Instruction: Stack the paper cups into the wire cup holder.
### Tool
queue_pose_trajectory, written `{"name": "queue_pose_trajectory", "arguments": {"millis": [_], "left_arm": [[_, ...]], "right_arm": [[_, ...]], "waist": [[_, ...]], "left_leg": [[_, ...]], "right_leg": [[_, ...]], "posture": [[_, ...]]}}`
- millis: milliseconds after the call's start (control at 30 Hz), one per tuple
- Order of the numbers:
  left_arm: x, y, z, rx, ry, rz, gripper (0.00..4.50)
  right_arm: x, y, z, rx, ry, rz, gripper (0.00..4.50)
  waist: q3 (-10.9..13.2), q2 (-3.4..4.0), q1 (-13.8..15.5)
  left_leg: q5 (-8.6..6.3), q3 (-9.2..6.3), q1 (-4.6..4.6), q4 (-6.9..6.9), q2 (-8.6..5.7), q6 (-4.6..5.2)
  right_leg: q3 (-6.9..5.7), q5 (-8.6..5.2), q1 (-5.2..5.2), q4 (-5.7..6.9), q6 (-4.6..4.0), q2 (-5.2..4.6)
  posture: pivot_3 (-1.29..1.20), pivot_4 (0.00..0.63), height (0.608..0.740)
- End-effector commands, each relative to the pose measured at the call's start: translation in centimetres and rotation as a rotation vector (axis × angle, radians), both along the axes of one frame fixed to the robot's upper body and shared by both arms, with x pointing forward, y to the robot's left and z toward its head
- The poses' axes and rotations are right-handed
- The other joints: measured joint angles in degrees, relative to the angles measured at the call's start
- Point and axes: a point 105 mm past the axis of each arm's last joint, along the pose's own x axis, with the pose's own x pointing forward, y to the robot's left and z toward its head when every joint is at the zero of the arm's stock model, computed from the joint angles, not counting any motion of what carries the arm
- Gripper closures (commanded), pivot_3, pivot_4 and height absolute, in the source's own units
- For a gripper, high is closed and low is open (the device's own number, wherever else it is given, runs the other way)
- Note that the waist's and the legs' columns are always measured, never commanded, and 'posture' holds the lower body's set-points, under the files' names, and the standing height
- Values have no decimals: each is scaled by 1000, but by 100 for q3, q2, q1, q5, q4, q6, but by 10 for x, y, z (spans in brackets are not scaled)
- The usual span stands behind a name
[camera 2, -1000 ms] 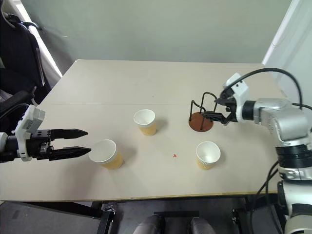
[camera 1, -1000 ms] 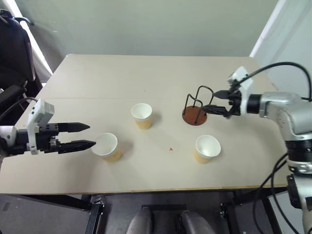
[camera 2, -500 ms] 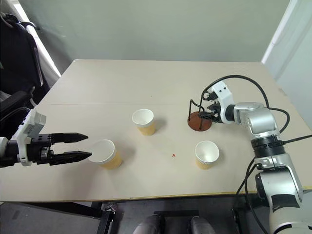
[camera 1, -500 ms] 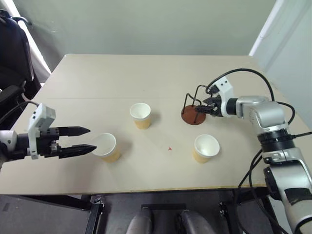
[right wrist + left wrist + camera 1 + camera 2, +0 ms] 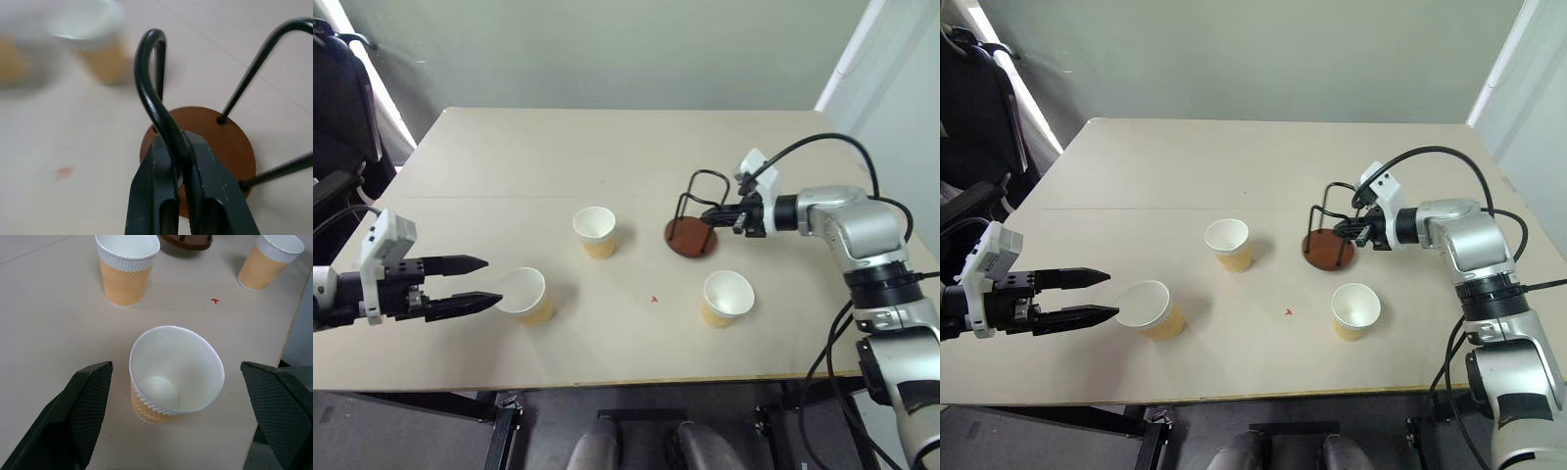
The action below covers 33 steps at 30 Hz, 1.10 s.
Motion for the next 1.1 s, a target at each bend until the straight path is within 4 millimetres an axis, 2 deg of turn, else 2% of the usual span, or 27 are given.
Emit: {"name": "queue_pose_trajectory", "arguments": {"millis": [33, 167, 300, 533, 1033, 1100], "left_arm": [[1, -2, 13, 7, -48, -14, 0], [3, -4, 12, 4, -47, -20, 0], [4, -6, 11, 2, -47, -26, 0], [3, -6, 10, 0, -40, -30, 0], [4, -1, 13, 16, -39, -14, 0], [5, -1, 12, 17, -39, -14, 0]], "right_arm": [[-29, 21, 17, -20, -28, 175, 4477], [-64, 43, 2, -74, 16, 323, 4477], [-79, 50, -23, -148, 33, 353, 4477], [-80, 49, -38, -185, 42, 315, 4477], [-79, 59, -50, -232, 32, 314, 4477], [-80, 60, -50, -233, 30, 324, 3926]], "waist": [[-1, -2, -5], [-2, -3, -15], [-3, -4, -19], [-5, -9, -16], [-13, -23, -16], [-15, -25, -16]], "left_leg": [[0, 0, 1, 0, 3, 0], [5, 0, 5, 0, 11, -6], [8, -1, 9, 5, 15, -5], [16, 0, 11, 13, 16, 0], [16, 0, 14, 9, 19, 0], [16, 0, 14, 10, 19, 0]], "right_leg": [[0, 0, 1, 0, -1, 2], [0, 2, 4, -1, -6, 10], [0, 4, 9, -1, -9, 16], [0, 11, 11, 1, -14, 16], [0, 12, 10, 1, -17, 20], [0, 12, 10, 1, -18, 20]], "posture": [[0, 150, 740], [0, 150, 740], [0, 150, 740], [0, 150, 740], [0, 150, 740], [0, 150, 740]]}}
